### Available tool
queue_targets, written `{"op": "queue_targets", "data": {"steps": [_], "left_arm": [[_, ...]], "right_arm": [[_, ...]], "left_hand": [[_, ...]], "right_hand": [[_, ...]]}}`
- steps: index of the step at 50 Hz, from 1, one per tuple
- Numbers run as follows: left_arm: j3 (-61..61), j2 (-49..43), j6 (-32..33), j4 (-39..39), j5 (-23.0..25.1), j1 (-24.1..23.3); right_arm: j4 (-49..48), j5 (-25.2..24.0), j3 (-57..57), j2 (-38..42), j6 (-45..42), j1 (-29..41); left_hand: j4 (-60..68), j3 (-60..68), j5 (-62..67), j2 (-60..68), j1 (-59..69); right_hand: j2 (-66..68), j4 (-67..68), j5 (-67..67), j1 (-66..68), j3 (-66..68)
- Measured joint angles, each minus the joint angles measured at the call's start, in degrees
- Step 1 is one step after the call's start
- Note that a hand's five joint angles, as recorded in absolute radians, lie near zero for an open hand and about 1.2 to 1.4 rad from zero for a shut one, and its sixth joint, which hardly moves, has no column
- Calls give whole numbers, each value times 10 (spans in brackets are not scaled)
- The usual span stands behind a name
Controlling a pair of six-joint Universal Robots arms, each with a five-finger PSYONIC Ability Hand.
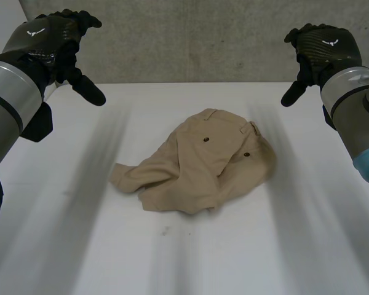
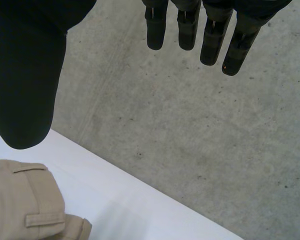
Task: Fold the shorts.
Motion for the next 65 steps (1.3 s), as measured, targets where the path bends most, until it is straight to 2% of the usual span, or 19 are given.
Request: {"op": "queue_targets", "data": {"steps": [8, 15, 21, 26, 30, 33, 34, 39, 42, 44, 45, 46, 47, 49, 52, 53, 60, 61, 65], "left_arm": [[10, -8, 4, -16, 2, 0], [15, -21, 10, -32, 5, 0], [15, -55, 27, -36, 5, 0], [14, -119, 56, -36, 1, -2], [11, -171, 65, -33, -3, -5], [8, -203, 66, -29, -7, -7], [4, -237, 65, -22, -17, -10], [0, -301, 63, 7, -54, -25], [2, -316, 63, 16, -66, -29], [8, -337, 64, 30, -80, -35], [13, -346, 65, 35, -85, -37], [17, -354, 66, 40, -88, -38], [22, -360, 67, 43, -90, -39], [31, -368, 68, 47, -92, -41], [41, -372, 69, 50, -93, -43], [45, -372, 69, 52, -93, -44], [55, -347, 69, 64, -92, -50], [53, -328, 69, 68, -92, -51], [44, -295, 69, 72, -90, -52]], "right_arm": [[0, -7, 4, -1, -1, -4], [-1, -42, 5, -1, -14, -8], [23, -127, 6, 6, -52, -7], [89, -215, -3, 49, -125, -2], [115, -243, -23, 92, -172, 2], [116, -250, -41, 121, -196, 4], [102, -251, -73, 165, -221, 5], [61, -238, -154, 264, -264, 7], [56, -234, -170, 285, -273, 7], [48, -222, -203, 328, -294, 7], [47, -219, -211, 339, -299, 7], [46, -215, -221, 354, -308, 8], [46, -213, -226, 364, -314, 8], [47, -212, -231, 373, -321, 8], [50, -211, -229, 372, -325, 7], [52, -210, -225, 366, -325, 6], [89, -213, -144, 260, -324, 0], [114, -213, -102, 210, -327, -1], [182, -215, -37, 142, -343, -2]], "left_hand": [[0, 0, 0, 0, 0], [0, 0, 0, 0, 0], [0, 0, 0, 0, 0], [0, 0, 0, 0, 0], [0, 0, 0, 0, 0], [0, 0, 0, 0, 0], [0, 0, 0, 1, 0], [23, 17, 17, 29, 34], [32, 25, 26, 38, 44], [125, 118, 116, 130, 142], [125, 118, 116, 130, 142], [222, 215, 210, 230, 246], [246, 240, 234, 251, 267], [394, 394, 379, 406, 424], [484, 477, 469, 490, 504], [537, 527, 519, 544, 532], [552, 535, 522, 552, 532], [552, 535, 522, 552, 532], [542, 533, 521, 547, 532]], "right_hand": [[0, 0, 0, 0, 0], [0, 0, 0, 0, 0], [0, 0, 0, 0, 0], [0, 0, 0, 0, 0], [0, 0, 0, 0, 0], [0, 0, 0, 0, 0], [0, 0, 0, 0, 0], [0, 0, 0, 0, 0], [0, 0, 0, 0, 0], [0, 0, 0, 0, 0], [0, 0, 0, 0, 0], [70, 51, 53, 57, 67], [177, 154, 152, 163, 171], [379, 348, 336, 338, 366], [465, 438, 420, 399, 454], [539, 528, 505, 427, 541], [544, 543, 520, 427, 552], [544, 543, 522, 427, 552], [544, 543, 523, 427, 552]]}}
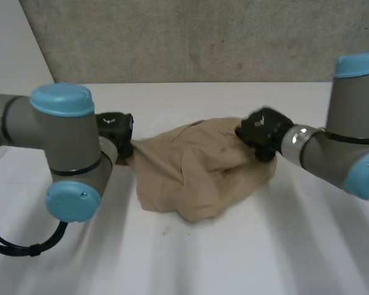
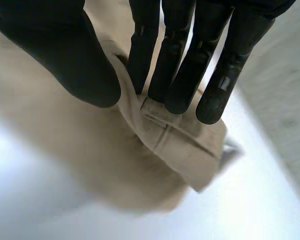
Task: Fold the shorts.
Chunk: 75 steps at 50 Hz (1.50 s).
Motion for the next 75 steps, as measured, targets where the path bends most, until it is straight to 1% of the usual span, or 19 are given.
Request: {"op": "queue_targets", "data": {"steps": [3, 6, 8, 21, 22, 25, 27, 35, 41, 54, 57, 58, 59, 60, 63, 67, 70, 71, 75], "left_arm": [[-14, 27, 0, 1, 2, -1], [-33, 51, -1, 1, 4, -3], [-43, 60, -1, 0, 4, -6], [-96, 128, -2, -2, 3, -50], [-109, 151, -2, -2, 3, -54], [-123, 178, -2, -2, 4, -55], [-125, 183, -2, -3, 4, -56], [-147, 250, -1, -6, 5, -79], [-154, 280, 2, -7, 5, -107], [-154, 285, 4, -7, 5, -121], [-154, 285, 5, -7, 5, -119], [-153, 283, 8, -6, 5, -116], [-152, 283, 9, -6, 5, -115], [-151, 282, 14, -5, 5, -110], [-146, 275, 34, 0, 5, -98], [-132, 262, 58, 16, 6, -83], [-106, 242, 83, 40, 7, -68], [-82, 229, 98, 59, 7, -57], [-17, 198, 134, 104, 8, -34]], "right_arm": [[107, -2, 71, -59, -39, 0], [181, -2, 116, -101, -79, 0], [192, -2, 124, -119, -88, 0], [13, 4, 47, -182, 80, 1], [-17, 4, 8, -156, 130, 3], [-28, 5, -50, -96, 162, 7], [-28, 5, -61, -83, 165, 7], [-18, -18, -249, 127, 185, 17], [-17, -79, -322, 221, 186, 25], [-20, -227, -344, 294, 183, 45], [-19, -242, -343, 298, 182, 46], [-18, -244, -343, 298, 182, 46], [-17, -259, -343, 301, 182, 46], [-19, -264, -346, 303, 182, 45], [-33, -251, -372, 307, 183, 45], [-63, -200, -415, 308, 184, 45], [-105, -137, -454, 301, 183, 45], [-146, -94, -473, 287, 183, 45], [-238, -21, -490, 244, 184, 45]], "left_hand": [[-11, -2, -2, -9, 0], [-14, -5, -2, -12, -1], [-16, -7, -2, -13, -1], [-16, -12, -2, -15, -1], [-16, -12, -2, -15, -1], [-16, -12, -2, -15, -1], [-16, -12, -2, -15, -1], [-22, -18, -2, -21, -2], [-41, -38, -21, -41, -9], [-42, -40, -21, -43, -10], [-41, -40, -21, -43, -10], [-42, -40, -21, -43, -10], [-42, -40, -21, -43, -10], [-42, -40, -21, -43, -10], [-41, -40, -21, -43, -10], [-40, -38, -21, -41, -10], [-37, -33, -21, -37, -10], [-36, -32, -21, -36, -10], [-34, -31, -20, -35, -10]], "right_hand": [[-51, -42, -37, -35, -42], [-375, -360, -343, -307, -360], [-471, -466, -451, -373, -464], [-524, -531, -518, -413, -537], [-539, -539, -523, -422, -545], [-539, -539, -524, -422, -546], [-539, -539, -524, -422, -546], [-539, -539, -524, -422, -550], [-539, -539, -524, -422, -550], [-536, -538, -522, -421, -547], [-492, -497, -478, -382, -496], [-371, -386, -376, -284, -375], [-367, -376, -368, -276, -371], [-221, -245, -252, -148, -239], [-10, -27, -32, 10, -22], [2, -3, -5, 22, -3], [2, -1, -5, 22, -3], [2, 0, -5, 22, -3], [2, 1, -5, 22, -3]]}}
